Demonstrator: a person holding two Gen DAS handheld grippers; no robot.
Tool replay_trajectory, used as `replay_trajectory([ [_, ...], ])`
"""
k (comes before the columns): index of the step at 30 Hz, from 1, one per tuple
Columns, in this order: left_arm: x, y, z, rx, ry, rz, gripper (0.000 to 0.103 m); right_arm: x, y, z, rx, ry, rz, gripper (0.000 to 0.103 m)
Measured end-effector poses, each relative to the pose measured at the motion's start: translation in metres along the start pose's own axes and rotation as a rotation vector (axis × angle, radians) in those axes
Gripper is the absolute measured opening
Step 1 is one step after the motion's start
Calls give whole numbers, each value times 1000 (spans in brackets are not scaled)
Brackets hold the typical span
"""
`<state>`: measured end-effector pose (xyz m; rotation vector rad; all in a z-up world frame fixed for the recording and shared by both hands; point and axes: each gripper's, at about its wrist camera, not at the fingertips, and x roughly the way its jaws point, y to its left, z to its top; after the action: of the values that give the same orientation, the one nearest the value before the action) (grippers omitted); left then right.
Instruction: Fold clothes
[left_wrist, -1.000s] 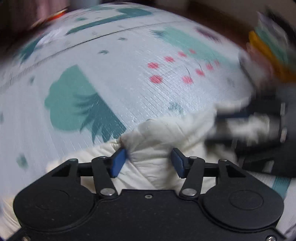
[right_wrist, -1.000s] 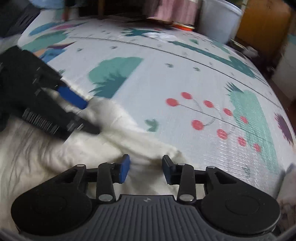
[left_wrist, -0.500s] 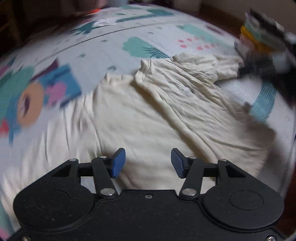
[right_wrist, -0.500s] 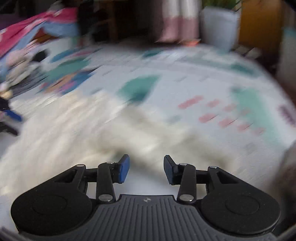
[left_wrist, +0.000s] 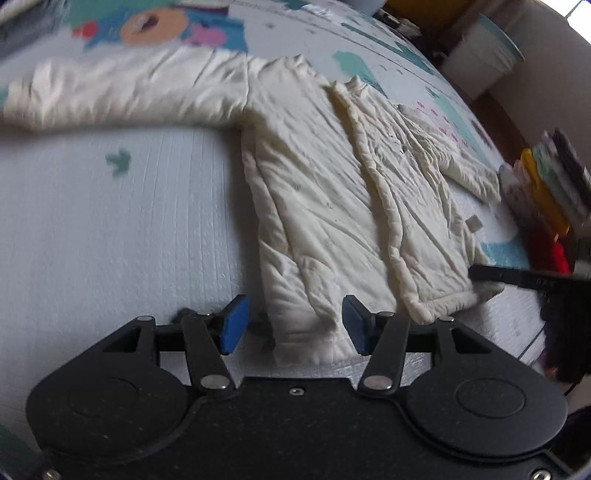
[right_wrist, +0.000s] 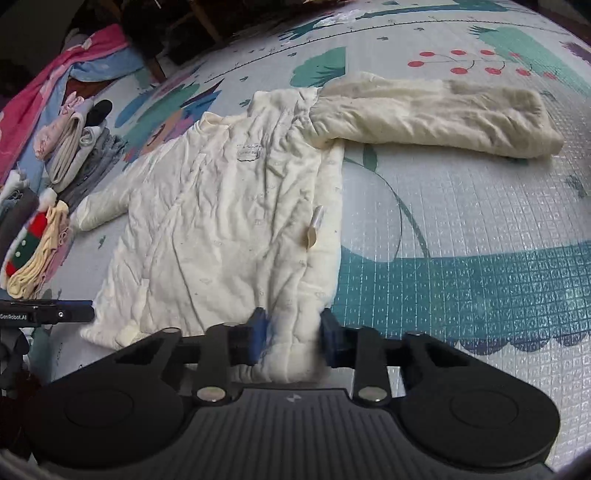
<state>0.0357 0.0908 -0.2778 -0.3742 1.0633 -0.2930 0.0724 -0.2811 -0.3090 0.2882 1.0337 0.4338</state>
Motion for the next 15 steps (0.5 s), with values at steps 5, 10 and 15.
replay_trajectory([
  [5,10,7,4,-56,29,-98,9,1,-12,-5,158,32,54,21],
  [10,-7,10,6,35,116,-76,7,-1,-17,-20,299,175,157,20],
  [15,-22,2,5,183,108,18,47,-16,-4,-27,171,235,158,31],
])
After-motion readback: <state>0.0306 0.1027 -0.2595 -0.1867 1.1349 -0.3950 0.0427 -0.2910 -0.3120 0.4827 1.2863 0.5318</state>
